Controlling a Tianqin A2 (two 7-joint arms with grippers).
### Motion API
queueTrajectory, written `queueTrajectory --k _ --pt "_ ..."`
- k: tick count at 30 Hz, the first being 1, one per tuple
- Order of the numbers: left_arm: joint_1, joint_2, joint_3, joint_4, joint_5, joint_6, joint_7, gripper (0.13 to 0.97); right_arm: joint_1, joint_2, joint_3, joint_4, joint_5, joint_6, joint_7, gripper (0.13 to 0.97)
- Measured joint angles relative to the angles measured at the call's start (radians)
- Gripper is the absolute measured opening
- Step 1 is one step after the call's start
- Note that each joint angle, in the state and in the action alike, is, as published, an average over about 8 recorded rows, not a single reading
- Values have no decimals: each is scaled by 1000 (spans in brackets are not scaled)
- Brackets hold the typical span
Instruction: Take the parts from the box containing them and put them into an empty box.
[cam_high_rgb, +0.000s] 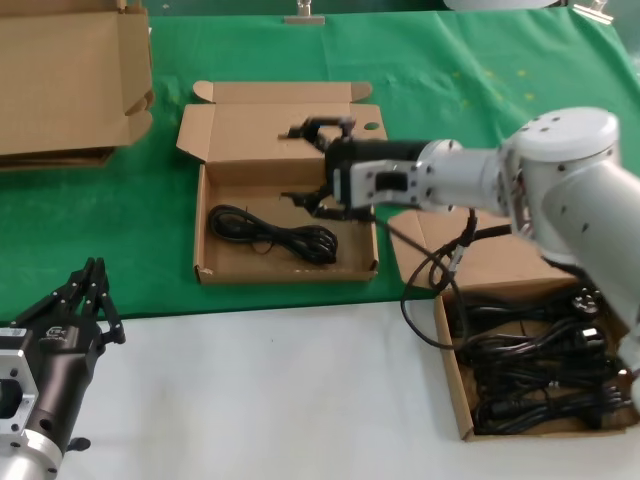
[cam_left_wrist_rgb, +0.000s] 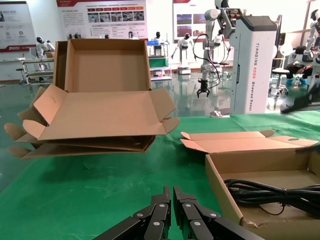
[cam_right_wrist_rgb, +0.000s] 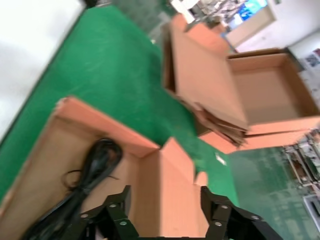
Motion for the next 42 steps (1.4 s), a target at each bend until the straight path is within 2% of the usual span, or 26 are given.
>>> queueTrajectory --k 4,5,8,13,16,26,32,42 --pt "0 0 0 0 0 0 0 172 1 49 77 69 -41 -19 56 523" --pt "0 0 0 0 0 0 0 172 -5 69 95 101 -53 -22 76 523" --pt "0 0 0 0 0 0 0 172 -33 139 143 226 -89 -24 146 523" --pt "0 0 0 0 0 0 0 172 -102 268 215 457 -153 -18 282 652" --pt "0 0 0 0 0 0 0 172 -150 346 248 600 -200 -1 379 729" --pt "0 0 0 0 0 0 0 172 -324 610 277 1020 -337 117 788 872" --pt "0 0 0 0 0 0 0 172 -447 703 348 1172 -399 175 969 931" --pt "0 0 0 0 0 0 0 172 -615 768 497 1318 -423 214 1055 964"
